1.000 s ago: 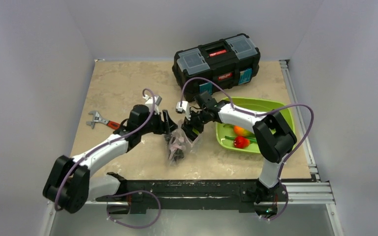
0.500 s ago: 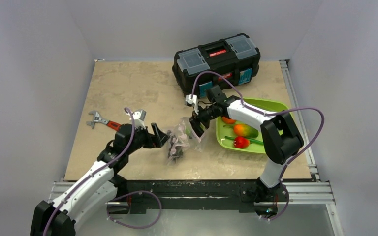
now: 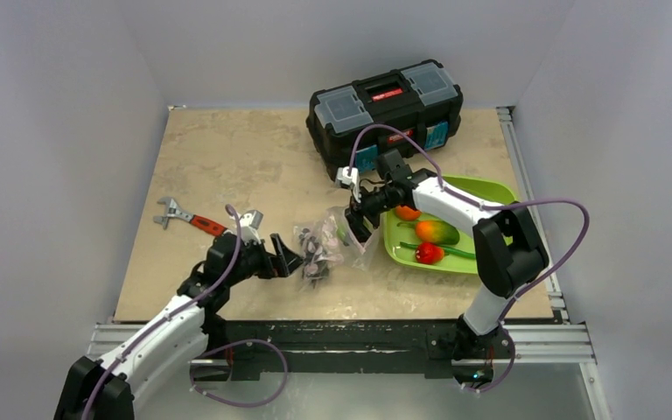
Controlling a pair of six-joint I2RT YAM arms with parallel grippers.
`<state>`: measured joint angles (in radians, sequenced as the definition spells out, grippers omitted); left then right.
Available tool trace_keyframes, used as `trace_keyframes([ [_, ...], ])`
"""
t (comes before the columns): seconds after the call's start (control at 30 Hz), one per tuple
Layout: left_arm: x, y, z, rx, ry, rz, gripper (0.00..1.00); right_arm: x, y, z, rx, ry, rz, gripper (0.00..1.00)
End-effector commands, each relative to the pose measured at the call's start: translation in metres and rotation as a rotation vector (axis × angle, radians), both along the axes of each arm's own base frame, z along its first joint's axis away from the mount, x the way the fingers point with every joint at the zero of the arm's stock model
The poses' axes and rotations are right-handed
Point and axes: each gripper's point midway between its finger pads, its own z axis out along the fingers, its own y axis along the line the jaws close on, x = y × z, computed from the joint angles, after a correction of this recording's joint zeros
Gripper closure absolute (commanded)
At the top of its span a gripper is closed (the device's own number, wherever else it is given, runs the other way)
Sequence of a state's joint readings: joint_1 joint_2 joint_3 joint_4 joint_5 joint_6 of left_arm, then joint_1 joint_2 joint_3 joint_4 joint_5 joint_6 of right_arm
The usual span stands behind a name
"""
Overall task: Open the zip-top bag and remove the fake food
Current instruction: Pick up the fake fruit from the zipper food storage bag.
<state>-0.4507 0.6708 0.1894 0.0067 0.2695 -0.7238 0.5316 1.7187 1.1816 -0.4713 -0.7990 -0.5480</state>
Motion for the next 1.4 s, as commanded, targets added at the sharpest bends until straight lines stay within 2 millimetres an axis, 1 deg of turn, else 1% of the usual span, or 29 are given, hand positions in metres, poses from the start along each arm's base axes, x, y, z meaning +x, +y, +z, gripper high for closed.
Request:
trace_keyframes([
  [0.0,0.000,-0.021,0.013,-0.095,-0.032,-0.101,0.06,-0.011,0.000,0.017,0.059,0.003,0.043,0.98],
  [0.13,0.003,-0.026,-0.004,-0.096,0.042,-0.098,0.06,-0.023,0.007,0.022,0.119,0.064,0.095,0.98],
  [0.27,0.012,-0.032,-0.016,-0.104,0.094,-0.087,0.06,-0.032,0.011,0.026,0.166,0.105,0.131,0.97],
  [0.33,0.016,-0.037,-0.019,-0.113,0.117,-0.097,0.14,-0.033,0.012,0.026,0.173,0.111,0.135,0.97],
  [0.47,0.022,-0.043,-0.032,-0.110,0.178,-0.105,0.56,-0.030,0.010,0.027,0.173,0.099,0.129,0.97],
  [0.5,0.022,-0.044,-0.036,-0.105,0.189,-0.104,0.64,-0.030,0.010,0.028,0.173,0.097,0.127,0.97],
  [0.53,0.022,-0.044,-0.039,-0.103,0.195,-0.104,0.74,-0.028,0.008,0.029,0.175,0.093,0.123,0.97],
  [0.57,0.021,-0.043,-0.041,-0.101,0.201,-0.101,0.87,-0.027,0.007,0.030,0.176,0.091,0.121,0.97],
  [0.6,0.020,-0.041,-0.045,-0.096,0.208,-0.089,0.96,-0.026,0.005,0.032,0.182,0.088,0.120,0.97],
  [0.63,0.020,-0.038,-0.047,-0.089,0.206,-0.073,1.00,-0.025,0.003,0.034,0.189,0.087,0.118,0.97],
  [0.7,0.019,-0.030,-0.050,-0.062,0.201,-0.037,1.00,-0.024,-0.002,0.041,0.215,0.097,0.123,0.97],
  [0.9,0.017,-0.003,-0.048,0.047,0.178,0.061,1.00,-0.025,-0.016,0.064,0.330,0.166,0.144,0.97],
  [1.0,0.017,0.004,-0.047,0.076,0.170,0.086,1.00,-0.021,-0.021,0.069,0.352,0.166,0.131,0.97],
  [1.1,0.017,0.008,-0.050,0.092,0.176,0.103,1.00,-0.017,-0.027,0.072,0.355,0.150,0.118,0.97],
  [1.27,0.018,0.013,-0.050,0.102,0.169,0.126,1.00,-0.009,-0.041,0.070,0.276,0.047,0.128,0.97],
  [1.33,0.019,0.014,-0.047,0.110,0.160,0.129,1.00,-0.010,-0.049,0.069,0.254,0.025,0.152,0.97],
  [1.37,0.020,0.014,-0.044,0.113,0.153,0.127,1.00,-0.013,-0.053,0.068,0.241,0.042,0.157,0.97],
])
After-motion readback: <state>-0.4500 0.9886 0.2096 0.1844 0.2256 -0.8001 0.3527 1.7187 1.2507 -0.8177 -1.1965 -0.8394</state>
